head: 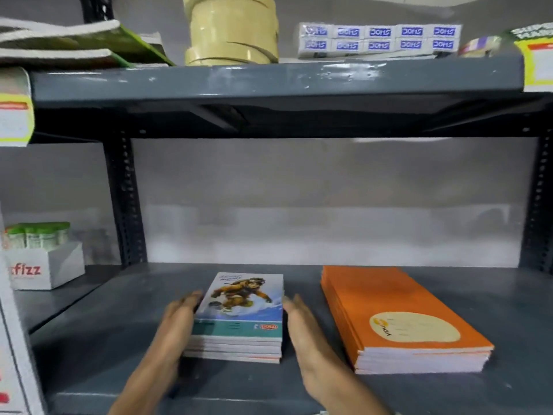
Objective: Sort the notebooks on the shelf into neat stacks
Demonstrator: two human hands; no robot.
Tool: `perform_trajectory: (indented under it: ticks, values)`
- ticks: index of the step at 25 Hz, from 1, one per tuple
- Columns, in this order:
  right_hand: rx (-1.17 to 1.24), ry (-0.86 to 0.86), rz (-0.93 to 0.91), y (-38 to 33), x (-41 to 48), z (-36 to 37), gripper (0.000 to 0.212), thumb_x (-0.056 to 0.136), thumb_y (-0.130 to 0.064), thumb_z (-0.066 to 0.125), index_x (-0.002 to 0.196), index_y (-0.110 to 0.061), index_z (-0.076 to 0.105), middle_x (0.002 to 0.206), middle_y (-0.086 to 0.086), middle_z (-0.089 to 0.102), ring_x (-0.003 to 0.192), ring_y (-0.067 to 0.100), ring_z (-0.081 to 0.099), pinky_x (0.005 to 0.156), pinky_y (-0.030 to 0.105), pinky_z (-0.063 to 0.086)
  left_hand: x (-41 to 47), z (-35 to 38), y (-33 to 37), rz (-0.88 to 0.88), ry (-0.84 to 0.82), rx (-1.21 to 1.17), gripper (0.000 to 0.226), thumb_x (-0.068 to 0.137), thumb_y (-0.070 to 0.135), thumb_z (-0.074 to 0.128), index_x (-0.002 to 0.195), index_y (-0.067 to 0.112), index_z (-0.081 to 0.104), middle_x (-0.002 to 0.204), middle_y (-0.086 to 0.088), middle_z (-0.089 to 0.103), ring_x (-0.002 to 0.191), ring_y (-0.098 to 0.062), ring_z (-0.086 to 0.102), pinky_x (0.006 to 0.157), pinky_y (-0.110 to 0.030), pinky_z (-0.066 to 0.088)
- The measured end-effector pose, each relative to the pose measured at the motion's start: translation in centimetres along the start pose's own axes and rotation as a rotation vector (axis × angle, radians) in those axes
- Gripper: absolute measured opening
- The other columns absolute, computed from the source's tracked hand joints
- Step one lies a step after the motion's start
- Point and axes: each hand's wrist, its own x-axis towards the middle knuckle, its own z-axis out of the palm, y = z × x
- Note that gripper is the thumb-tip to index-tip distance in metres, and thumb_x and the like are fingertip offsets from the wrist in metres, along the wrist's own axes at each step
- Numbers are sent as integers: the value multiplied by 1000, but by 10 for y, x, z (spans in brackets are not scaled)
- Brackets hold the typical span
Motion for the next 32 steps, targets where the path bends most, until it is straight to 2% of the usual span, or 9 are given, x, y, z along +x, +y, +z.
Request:
perform_trajectory:
  ticks: [4, 6, 8, 13, 18, 21, 27, 30, 32]
  values:
    - [-117, 105, 19, 0, 12, 30, 52, 100, -36, 42, 150, -28, 27, 148, -8, 43, 123, 12, 50, 101, 26, 38, 5, 9, -7, -18, 10, -24, 44, 89, 52, 44, 116, 21, 60, 112, -11, 69, 96, -27, 65, 83, -40, 45]
    - [-132, 113, 25, 1, 17, 35, 49, 100, -34, 43, 147, -28, 30, 127, -13, 55, 98, -3, 59, 76, 13, 51, -2, 12, -3, -19, 19, -41, 40, 95, 45, 43, 126, 21, 53, 119, -10, 63, 100, -26, 59, 83, -38, 40]
    - [-115, 124, 57, 2, 19, 35, 44, 100, -31, 44, 143, -30, 34, 108, -18, 56, 75, -15, 51, 50, 4, 41, -3, 14, -4, -2, 26, -52, 38, 98, 38, 41, 131, 19, 48, 120, -9, 59, 99, -25, 55, 82, -36, 36]
    - [-93, 123, 116, -2, 11, 27, 33, 97, -27, 50, 129, -27, 51, 104, -6, 71, 78, 2, 69, 46, 12, 48, -6, 20, 4, -46, 10, -98, 32, 97, 35, 45, 125, 20, 48, 105, -13, 65, 87, -27, 62, 69, -36, 43]
    - [-152, 152, 101, -28, -14, -4, 11, 99, -24, 50, 103, -27, 40, 72, -19, 43, 57, -7, 40, 44, 9, 33, -19, 46, 0, -74, -84, -88, 23, 90, 31, 50, 112, 22, 50, 98, -16, 70, 82, -32, 69, 65, -35, 52]
    - [-112, 132, 121, -26, -16, -19, 10, 99, -25, 50, 108, -26, 46, 75, -16, 44, 58, -5, 40, 53, 14, 33, -26, 58, 3, -80, -103, -121, 23, 90, 29, 52, 113, 24, 48, 100, -18, 69, 83, -32, 68, 61, -33, 49]
    - [-110, 128, 106, -21, -10, -20, 42, 100, -27, 49, 140, -20, 43, 81, -16, 45, 61, -7, 38, 54, 9, 30, -31, 57, 0, -32, -87, -127, 24, 94, 31, 50, 117, 23, 47, 97, -11, 66, 81, -23, 64, 59, -31, 44]
    - [-46, 124, 94, -16, -6, -21, 46, 100, -31, 48, 144, -20, 38, 106, -6, 54, 65, -4, 43, 58, 11, 34, -34, 57, -2, 53, -121, -44, 26, 96, 32, 48, 120, 23, 48, 99, -5, 63, 82, -16, 60, 60, -30, 42]
    - [-52, 176, 19, -15, -13, -17, 56, 99, -36, 47, 150, -24, 27, 134, -7, 48, 94, 3, 53, 81, 20, 42, -40, 57, -2, 171, -50, 40, 32, 98, 35, 43, 125, 20, 49, 116, -8, 64, 94, -16, 61, 74, -36, 48]
